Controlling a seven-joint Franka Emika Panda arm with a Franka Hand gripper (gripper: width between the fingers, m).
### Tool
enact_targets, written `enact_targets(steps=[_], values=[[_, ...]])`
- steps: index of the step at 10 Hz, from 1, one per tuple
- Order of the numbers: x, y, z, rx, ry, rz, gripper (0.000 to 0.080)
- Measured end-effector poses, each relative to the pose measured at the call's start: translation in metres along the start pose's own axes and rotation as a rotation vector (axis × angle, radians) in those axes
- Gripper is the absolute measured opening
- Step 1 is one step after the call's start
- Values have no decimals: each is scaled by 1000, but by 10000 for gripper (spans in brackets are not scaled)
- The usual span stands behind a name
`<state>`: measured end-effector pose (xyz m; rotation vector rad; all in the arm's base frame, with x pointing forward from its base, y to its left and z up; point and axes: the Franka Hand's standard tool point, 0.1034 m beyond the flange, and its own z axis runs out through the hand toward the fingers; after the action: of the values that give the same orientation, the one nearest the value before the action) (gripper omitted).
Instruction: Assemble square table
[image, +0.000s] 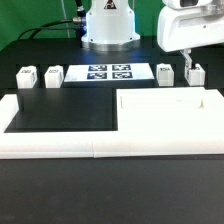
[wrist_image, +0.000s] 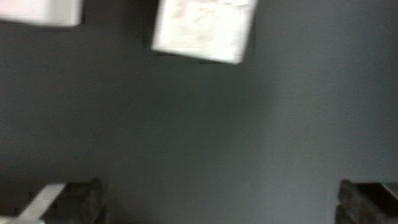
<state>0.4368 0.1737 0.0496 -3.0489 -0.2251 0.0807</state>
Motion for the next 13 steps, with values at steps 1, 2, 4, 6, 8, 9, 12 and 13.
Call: enact_targets(steps=[1, 2, 4, 6, 8, 9, 12, 13], values=[[0, 3, -2, -8, -41, -25, 649], [4, 2, -3, -5, -26, -26, 649], [-14, 5, 3, -2, -159, 41, 649], [-27, 2, 8, -22, -387, 76, 649], [-35, 4, 14, -8, -504, 109, 649], [-40, 5, 12, -9, -621, 100, 649], [-48, 1, 24, -9, -883, 141, 649], [-45, -1, 34, -5, -930, 137, 649]])
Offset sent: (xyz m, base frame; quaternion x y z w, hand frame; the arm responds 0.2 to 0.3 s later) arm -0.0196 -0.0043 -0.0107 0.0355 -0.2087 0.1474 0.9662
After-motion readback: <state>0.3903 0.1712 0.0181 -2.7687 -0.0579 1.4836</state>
